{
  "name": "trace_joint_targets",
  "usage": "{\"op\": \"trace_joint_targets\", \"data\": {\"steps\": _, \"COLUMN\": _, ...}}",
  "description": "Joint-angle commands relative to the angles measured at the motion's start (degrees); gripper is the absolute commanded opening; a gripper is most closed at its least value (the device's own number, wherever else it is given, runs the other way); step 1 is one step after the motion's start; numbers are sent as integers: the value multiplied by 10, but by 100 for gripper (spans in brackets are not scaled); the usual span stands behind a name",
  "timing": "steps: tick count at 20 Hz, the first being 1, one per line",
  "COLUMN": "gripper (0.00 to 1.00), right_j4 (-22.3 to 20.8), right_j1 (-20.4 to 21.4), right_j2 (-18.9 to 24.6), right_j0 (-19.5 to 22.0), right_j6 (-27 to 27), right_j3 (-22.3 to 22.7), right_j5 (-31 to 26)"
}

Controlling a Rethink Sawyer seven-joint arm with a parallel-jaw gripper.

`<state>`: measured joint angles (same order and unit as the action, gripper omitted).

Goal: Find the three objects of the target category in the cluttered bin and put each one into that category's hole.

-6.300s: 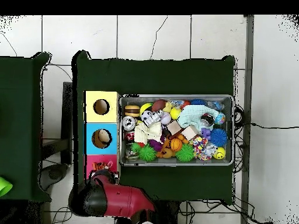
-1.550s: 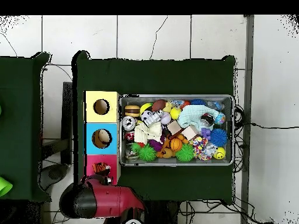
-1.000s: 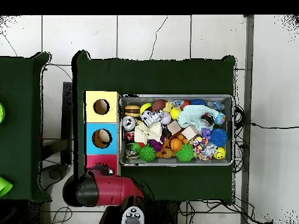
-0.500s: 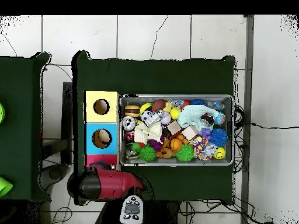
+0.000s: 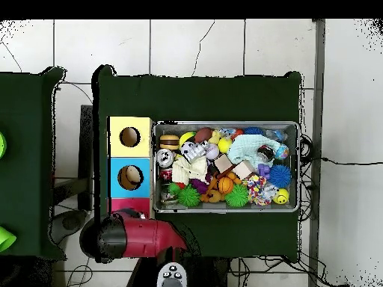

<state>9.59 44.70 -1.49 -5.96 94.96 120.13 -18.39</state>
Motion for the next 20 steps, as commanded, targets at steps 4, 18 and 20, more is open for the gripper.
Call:
{"op": "trace_joint_targets", "data": {"steps": 4, "gripper": 0, "right_j4": 17, "right_j1": 121, "right_j2": 23, "right_j0": 38, "right_j6": 71, "right_j3": -16, "right_j5": -188}}
{"op": "trace_joint_targets", "data": {"steps": 18, "gripper": 100, "right_j4": -155, "right_j1": 202, "right_j2": 128, "right_j0": 261, "right_j6": -188, "right_j3": 20, "right_j5": -105}}
{"op": "trace_joint_targets", "data": {"steps": 20, "gripper": 100, "right_j4": -161, "right_j1": 205, "right_j2": 152, "right_j0": 291, "right_j6": -216, "right_j3": 23, "right_j5": -103}}
